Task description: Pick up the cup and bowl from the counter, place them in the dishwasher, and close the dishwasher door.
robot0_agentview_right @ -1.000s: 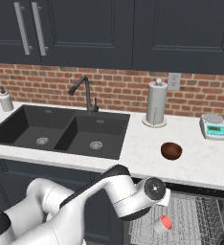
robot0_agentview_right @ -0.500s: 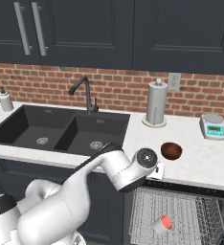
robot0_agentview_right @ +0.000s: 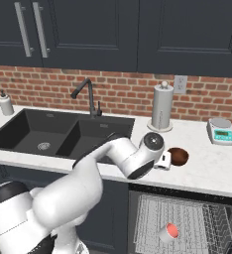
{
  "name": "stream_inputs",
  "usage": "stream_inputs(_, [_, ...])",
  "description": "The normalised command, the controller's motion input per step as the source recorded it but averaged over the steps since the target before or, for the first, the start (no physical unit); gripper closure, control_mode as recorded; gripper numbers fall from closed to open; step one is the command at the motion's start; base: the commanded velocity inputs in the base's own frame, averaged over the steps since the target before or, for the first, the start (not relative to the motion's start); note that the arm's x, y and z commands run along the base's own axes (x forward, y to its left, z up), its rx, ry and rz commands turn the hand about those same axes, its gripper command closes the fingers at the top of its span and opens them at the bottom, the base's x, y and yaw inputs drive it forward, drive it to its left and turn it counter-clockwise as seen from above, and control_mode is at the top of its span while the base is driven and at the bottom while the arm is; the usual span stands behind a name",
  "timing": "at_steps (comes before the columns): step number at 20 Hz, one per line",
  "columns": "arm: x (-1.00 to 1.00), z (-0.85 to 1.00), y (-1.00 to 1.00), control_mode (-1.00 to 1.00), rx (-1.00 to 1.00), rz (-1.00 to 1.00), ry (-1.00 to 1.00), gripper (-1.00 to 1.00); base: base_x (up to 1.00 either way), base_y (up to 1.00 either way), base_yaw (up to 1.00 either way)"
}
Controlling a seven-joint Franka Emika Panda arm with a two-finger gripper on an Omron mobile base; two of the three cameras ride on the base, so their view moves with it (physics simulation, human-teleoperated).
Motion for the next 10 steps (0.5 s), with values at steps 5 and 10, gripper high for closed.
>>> stream_inputs(5, [0.56,-0.1,0.0,-1.0,-0.04,0.0,0.04,-1.0,0.0,0.0,0.0])
stream_inputs(10, [0.46,-0.1,-0.04,-1.0,-0.04,0.0,0.04,-1.0,0.0,0.0,0.0])
